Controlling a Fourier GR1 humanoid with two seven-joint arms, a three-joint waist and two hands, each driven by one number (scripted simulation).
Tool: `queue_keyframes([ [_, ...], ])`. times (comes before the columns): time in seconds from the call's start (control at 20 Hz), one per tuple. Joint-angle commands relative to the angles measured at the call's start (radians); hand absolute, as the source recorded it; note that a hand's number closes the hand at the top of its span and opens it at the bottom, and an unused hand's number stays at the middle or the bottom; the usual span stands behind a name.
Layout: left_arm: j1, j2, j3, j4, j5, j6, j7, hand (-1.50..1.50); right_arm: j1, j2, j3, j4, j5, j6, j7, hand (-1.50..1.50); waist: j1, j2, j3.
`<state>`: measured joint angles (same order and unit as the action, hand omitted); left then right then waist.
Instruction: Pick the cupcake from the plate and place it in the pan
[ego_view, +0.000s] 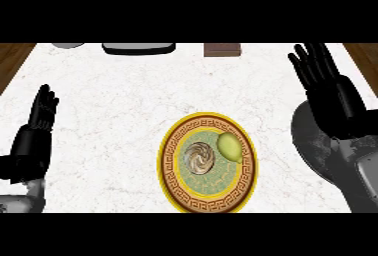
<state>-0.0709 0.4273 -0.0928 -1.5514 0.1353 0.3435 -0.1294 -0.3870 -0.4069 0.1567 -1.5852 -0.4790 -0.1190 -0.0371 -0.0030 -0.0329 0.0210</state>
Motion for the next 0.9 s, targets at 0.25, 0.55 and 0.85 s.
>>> queue_keyframes([
  [0.25,-0.061,-0.139,-0.193,-0.055,0.032,-0.104,0.003,0.0,-0.197,0.112,0.223,0.004,-0.145,0.428,-0.036,1.5,0.073,0.059,-0.02],
  [0.55,-0.039,-0.22,-0.231,-0.007,0.04,-0.106,0.018,0.0,-0.091,-0.053,0.156,0.317,0.06,0.617,-0.316,-1.5,0.016,0.041,-0.02],
  [0.85,0.039,-0.19,-0.209,-0.027,0.057,-0.158,-0.014,0.0,-0.2,-0.114,0.162,0.389,0.305,0.63,-0.433,-1.5,0.019,0.036,-0.021],
])
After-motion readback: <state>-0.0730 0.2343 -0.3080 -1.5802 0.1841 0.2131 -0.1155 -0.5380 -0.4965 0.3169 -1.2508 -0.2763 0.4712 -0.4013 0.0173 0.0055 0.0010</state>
